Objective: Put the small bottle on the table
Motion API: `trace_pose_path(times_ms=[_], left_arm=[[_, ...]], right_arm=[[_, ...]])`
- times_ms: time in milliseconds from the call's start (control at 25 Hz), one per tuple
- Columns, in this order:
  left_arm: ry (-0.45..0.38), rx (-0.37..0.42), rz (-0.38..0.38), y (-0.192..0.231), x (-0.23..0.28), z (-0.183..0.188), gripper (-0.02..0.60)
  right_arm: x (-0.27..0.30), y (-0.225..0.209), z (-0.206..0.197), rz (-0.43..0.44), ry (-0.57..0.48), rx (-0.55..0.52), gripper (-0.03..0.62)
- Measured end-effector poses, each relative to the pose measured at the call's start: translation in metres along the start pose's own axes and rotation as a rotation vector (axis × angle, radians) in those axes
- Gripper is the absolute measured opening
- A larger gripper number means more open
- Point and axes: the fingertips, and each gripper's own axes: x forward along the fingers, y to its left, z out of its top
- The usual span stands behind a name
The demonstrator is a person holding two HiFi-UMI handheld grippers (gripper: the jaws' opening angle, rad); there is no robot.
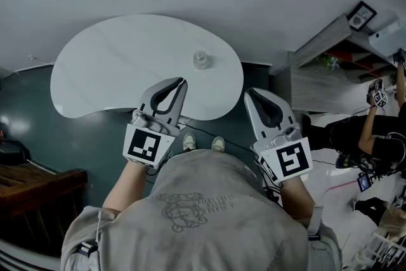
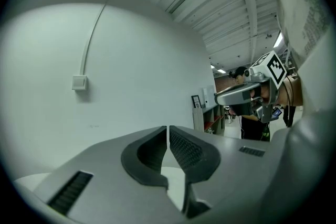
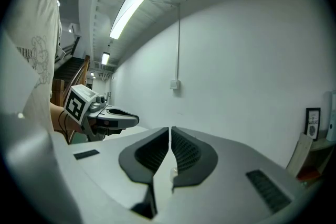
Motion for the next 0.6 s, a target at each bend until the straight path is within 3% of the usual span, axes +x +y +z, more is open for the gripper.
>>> trace_pose_path(times_ms=[600], left_arm=[[-0.001,-0.012,0.002,-0.0019,-0.0071,-0.0008,0.029]], right_arm=[[0.0007,0.0035,-0.0001,-0.003,0.012,-0.010,0.034]])
